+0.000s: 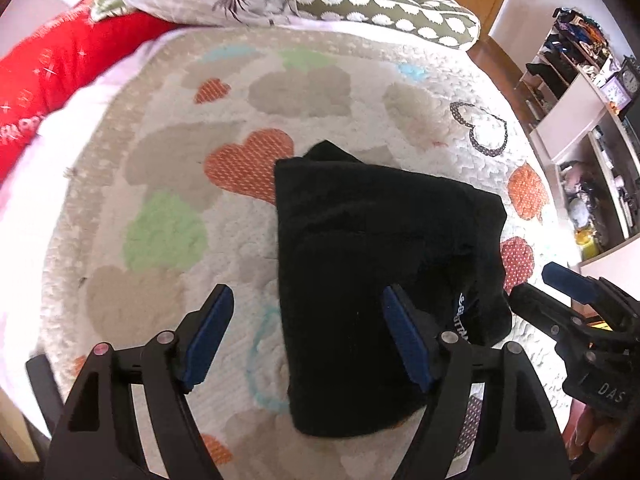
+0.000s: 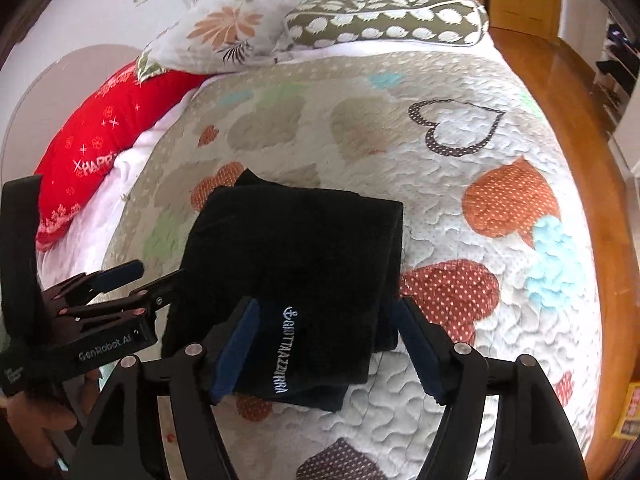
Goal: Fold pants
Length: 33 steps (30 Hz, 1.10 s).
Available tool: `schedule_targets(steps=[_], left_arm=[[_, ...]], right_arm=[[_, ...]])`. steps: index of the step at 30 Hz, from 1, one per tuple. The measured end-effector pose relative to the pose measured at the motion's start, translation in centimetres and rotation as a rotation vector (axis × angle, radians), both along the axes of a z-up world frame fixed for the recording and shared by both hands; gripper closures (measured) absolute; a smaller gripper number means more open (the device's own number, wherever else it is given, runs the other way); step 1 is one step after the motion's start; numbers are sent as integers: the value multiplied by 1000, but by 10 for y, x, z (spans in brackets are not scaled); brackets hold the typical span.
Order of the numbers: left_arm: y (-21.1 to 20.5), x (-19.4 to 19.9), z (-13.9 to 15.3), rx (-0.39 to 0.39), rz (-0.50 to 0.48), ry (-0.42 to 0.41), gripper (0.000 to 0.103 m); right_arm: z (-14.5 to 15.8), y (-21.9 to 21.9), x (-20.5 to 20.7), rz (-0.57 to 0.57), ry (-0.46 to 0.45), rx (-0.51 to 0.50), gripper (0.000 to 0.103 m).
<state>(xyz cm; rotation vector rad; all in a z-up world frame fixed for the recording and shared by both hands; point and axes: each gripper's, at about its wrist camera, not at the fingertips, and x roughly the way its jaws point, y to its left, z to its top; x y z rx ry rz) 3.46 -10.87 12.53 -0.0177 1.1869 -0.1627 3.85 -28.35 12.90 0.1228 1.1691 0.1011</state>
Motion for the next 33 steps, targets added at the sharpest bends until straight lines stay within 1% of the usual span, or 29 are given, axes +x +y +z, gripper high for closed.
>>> schedule_targets(steps=[4,8,15,20,24,26,28,33], left_arm=[[1,-12,17,26,8,-33,26],[5,-19,32,30,23,-56,26],[11,-29,60,45,34,-106,26],[13,-38,85,44,33,-142,26],[15,-46,105,31,42,-155,26],[14,-50,119,42,35,-172,26],[15,-53,131,49,31,-185,26],[19,-61,170,46,31,-245,26]], right_arm=[[7,1,-5,-29,3,28,27],[16,6,-8,-44,10,-3,23],[40,11,-15,-33,-3,-19,23],[66,17,-21,-18,-13,-36,22],[94,23,-29,-11,-31,-61,21],[103,23,-31,-16,-29,-57,20],[113,25,-33,-22,-20,-74,20],[142,30,-39,-13,-33,-47,20]])
